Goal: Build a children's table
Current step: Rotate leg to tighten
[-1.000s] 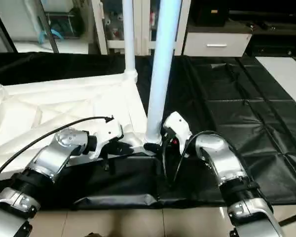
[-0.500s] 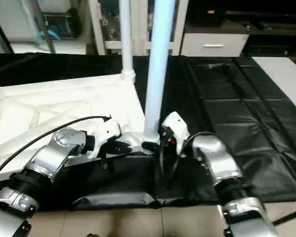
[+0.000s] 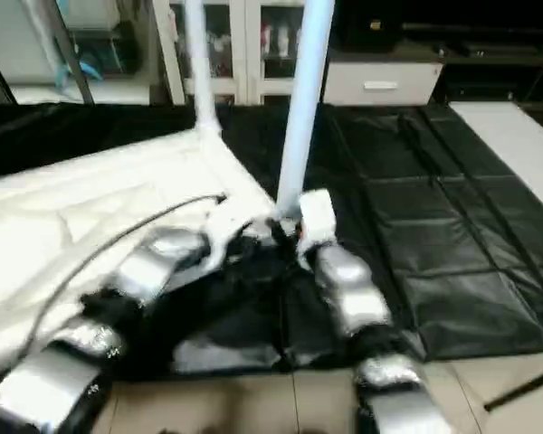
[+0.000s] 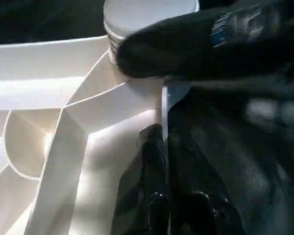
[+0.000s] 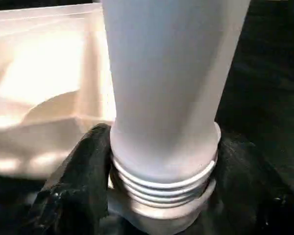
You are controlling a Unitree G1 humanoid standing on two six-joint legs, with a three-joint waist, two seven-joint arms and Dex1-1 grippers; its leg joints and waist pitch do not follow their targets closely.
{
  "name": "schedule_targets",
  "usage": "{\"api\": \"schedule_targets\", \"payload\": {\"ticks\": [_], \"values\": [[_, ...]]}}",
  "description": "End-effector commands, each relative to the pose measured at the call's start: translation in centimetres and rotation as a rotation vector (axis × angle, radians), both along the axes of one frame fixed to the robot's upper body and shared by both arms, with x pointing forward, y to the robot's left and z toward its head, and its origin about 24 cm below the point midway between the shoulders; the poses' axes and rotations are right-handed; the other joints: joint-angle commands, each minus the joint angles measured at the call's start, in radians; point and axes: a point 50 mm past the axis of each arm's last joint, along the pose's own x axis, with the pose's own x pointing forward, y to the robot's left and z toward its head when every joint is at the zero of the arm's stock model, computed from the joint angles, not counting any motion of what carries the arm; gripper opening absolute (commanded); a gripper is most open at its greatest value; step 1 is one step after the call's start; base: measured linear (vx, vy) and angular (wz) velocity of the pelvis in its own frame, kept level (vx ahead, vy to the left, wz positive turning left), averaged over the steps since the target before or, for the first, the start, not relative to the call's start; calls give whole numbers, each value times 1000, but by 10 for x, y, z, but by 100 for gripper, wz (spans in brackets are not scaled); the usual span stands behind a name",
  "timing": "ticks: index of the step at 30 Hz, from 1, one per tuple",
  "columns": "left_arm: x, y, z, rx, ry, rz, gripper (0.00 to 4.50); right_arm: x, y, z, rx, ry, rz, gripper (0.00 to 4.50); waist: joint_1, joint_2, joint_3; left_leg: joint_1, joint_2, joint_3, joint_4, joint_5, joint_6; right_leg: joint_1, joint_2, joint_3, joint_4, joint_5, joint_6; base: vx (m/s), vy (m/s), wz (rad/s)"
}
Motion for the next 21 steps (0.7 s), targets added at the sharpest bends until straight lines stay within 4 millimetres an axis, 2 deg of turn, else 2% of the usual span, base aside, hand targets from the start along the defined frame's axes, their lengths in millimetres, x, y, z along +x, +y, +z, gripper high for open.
{"api": "schedule_targets", "payload": {"ticks": [1,2,3,7,8,9,11,14,16,17,19,21], "values": [[-8,-7,-18,27,42,23,0,3,5,-1,-8,15,-78,270,-4,-6,-50,27,43,-33,-94,-417,-25,12,-37,10,-82,-378,-186,0,0,0],[-8,-7,-18,29,37,26,0,3,7,0,-6,10,-80,270,-5,-13,-51,26,42,-31,-93,-418,-17,13,-37,10,-83,-379,-185,0,0,0],[-7,-8,-17,26,27,35,0,3,13,1,0,-2,-70,270,-1,-9,-50,24,42,-32,-94,-411,-7,14,-41,12,-84,-382,-183,0,0,0],[-6,-4,-16,9,15,44,0,2,19,5,14,-34,-46,270,1,-9,-49,21,43,-32,-96,-401,2,14,-40,11,-84,-393,-173,0,0,0],[-6,-2,-15,2,14,43,0,1,21,6,53,-43,-24,326,0,-24,-49,20,43,-30,-95,-403,7,14,-40,10,-86,-403,-171,0,0,0],[-6,0,-14,-9,9,34,0,1,20,10,81,-68,-14,340,4,-19,-48,20,45,-32,-96,-403,9,15,-44,11,-83,-412,-171,0,0,0],[-7,2,-13,-20,6,5,0,1,16,15,85,-100,-12,342,6,-16,-47,18,46,-32,-98,-392,15,14,-43,12,-87,-420,-161,0,0,0],[-11,7,-13,-31,20,-56,0,0,7,22,66,-137,6,379,7,-16,-49,15,48,-32,-99,-362,17,17,-43,14,-80,-376,-166,0,0,0],[-15,14,-13,-26,41,-93,0,-2,-2,27,59,-159,21,387,13,-17,-50,15,49,-28,-98,-331,28,19,-42,15,-75,-331,-175,0,0,0],[-18,19,-15,-22,58,-123,0,-4,-10,28,24,-156,41,398,13,-25,-49,15,49,-26,-98,-316,37,20,-40,15,-75,-319,-182,0,0,0],[-26,30,-16,-12,78,-211,0,-10,-24,29,6,-125,125,411,20,-16,-50,17,51,-25,-96,-292,46,21,-42,18,-72,-306,-187,0,0,0],[-30,35,-16,-13,100,-240,0,-14,-29,29,1,-105,184,411,24,-15,-49,17,53,-25,-96,-283,55,25,-40,18,-69,-281,-193,0,0,0]]}}
